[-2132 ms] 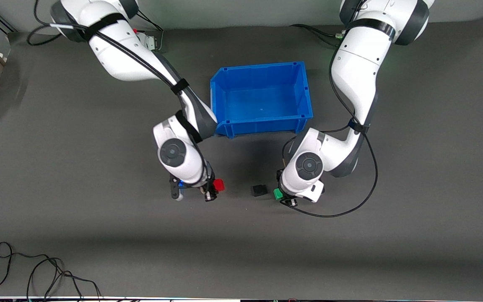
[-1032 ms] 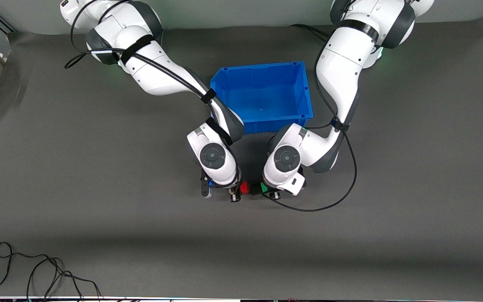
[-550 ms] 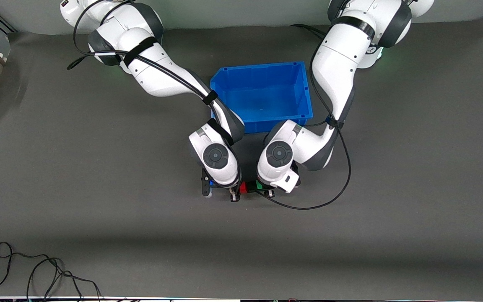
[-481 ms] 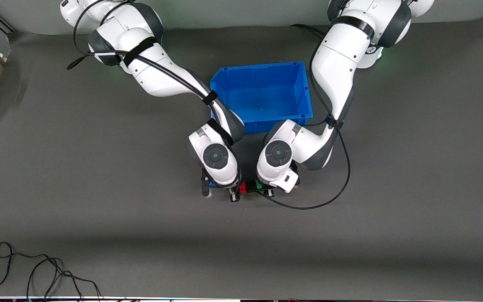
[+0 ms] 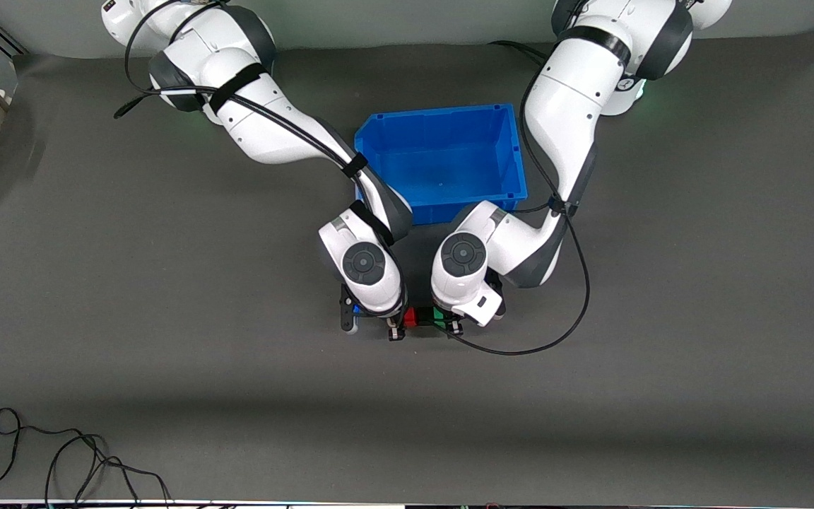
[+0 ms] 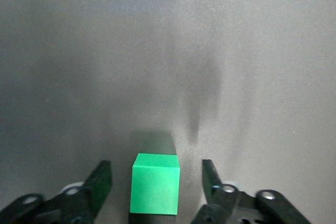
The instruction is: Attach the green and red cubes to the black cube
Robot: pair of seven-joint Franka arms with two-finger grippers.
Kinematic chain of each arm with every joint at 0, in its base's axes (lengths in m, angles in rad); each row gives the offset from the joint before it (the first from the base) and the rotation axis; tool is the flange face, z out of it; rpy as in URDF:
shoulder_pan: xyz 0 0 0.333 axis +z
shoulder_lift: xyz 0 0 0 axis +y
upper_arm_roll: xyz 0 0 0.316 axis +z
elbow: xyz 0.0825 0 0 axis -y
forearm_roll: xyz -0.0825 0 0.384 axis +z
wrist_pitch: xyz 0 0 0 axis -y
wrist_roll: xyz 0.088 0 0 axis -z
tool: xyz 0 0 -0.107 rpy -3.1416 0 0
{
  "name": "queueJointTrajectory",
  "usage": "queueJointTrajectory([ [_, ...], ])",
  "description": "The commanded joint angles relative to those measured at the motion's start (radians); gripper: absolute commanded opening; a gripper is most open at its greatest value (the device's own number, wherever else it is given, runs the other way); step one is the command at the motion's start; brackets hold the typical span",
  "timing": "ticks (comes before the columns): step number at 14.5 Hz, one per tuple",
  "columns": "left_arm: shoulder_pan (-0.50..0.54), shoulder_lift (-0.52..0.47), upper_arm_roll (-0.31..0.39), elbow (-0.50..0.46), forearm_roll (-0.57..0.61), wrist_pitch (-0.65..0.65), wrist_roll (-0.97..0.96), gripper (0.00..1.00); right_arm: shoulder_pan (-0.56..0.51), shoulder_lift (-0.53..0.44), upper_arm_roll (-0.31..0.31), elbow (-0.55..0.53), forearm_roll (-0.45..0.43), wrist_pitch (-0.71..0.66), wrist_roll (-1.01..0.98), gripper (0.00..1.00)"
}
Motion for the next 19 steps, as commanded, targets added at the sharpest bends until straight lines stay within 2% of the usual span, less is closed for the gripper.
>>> queueJointTrajectory([
  [1,-0.013,0.000,0.015,0.020,0.013,-0.020,0.002,1.00,0.002,0.024,-0.009,0.046,-0.026,0.004,0.032,0.89],
  [2,-0.011,-0.002,0.015,0.020,0.013,-0.023,0.003,1.00,0.008,0.024,-0.010,0.044,-0.031,0.005,0.024,1.00],
  [5,0.006,-0.043,0.026,0.017,0.053,-0.028,0.066,1.00,0.005,0.017,-0.010,0.047,-0.034,0.007,0.017,1.00],
  [8,0.090,-0.138,0.012,0.012,0.046,-0.197,0.331,1.00,-0.004,-0.031,-0.012,0.049,-0.034,-0.023,0.006,1.00],
  [10,0.127,-0.222,0.014,-0.020,0.039,-0.311,0.579,1.00,-0.029,-0.087,-0.011,0.050,-0.031,-0.126,-0.082,1.00],
  [15,0.272,-0.458,0.014,-0.198,0.033,-0.445,1.173,1.00,-0.112,-0.283,-0.003,0.038,-0.013,-0.432,-0.446,1.00],
  [19,0.400,-0.621,0.015,-0.336,0.035,-0.469,1.590,1.00,-0.171,-0.450,-0.014,0.023,-0.016,-0.732,-0.834,1.00],
])
